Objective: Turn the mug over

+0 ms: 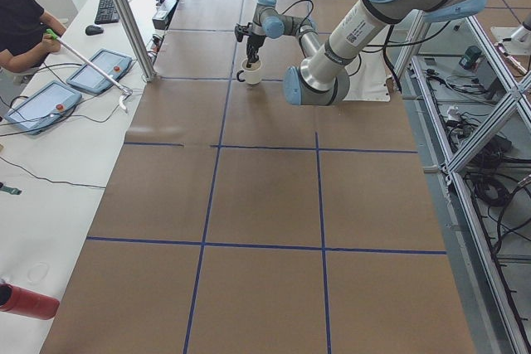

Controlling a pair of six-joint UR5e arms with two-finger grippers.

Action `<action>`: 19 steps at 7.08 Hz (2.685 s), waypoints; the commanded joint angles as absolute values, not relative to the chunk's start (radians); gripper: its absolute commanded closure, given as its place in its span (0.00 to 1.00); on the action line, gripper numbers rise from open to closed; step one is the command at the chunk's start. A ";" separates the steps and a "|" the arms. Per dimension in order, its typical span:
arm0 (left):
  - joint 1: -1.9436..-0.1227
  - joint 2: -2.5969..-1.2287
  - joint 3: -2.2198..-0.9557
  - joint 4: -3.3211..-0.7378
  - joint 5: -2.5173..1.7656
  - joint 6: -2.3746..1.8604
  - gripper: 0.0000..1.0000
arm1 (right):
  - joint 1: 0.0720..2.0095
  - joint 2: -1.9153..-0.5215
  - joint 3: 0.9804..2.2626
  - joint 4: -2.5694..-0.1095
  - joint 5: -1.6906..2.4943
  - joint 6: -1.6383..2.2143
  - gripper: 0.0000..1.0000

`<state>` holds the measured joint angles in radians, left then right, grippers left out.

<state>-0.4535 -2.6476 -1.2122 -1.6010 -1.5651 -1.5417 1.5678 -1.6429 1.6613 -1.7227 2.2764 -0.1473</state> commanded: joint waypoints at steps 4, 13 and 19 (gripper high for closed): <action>-0.442 -2.629 -1.267 -1.576 -1.542 -1.520 0.00 | 1.568 -1.643 1.661 -1.723 2.276 -0.147 0.00; -0.992 -1.954 -1.910 -1.590 -1.980 -0.719 0.00 | 1.568 -1.643 1.661 -1.723 2.276 -0.147 0.00; -1.624 -1.585 -1.584 -1.775 -2.330 0.165 0.00 | 1.568 -1.643 1.661 -1.723 2.276 -0.147 0.00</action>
<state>-1.5229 -1.5979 -1.6800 -1.7770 -2.3093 0.0466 1.5677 -1.6429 1.6613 -1.7226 2.2764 -0.1473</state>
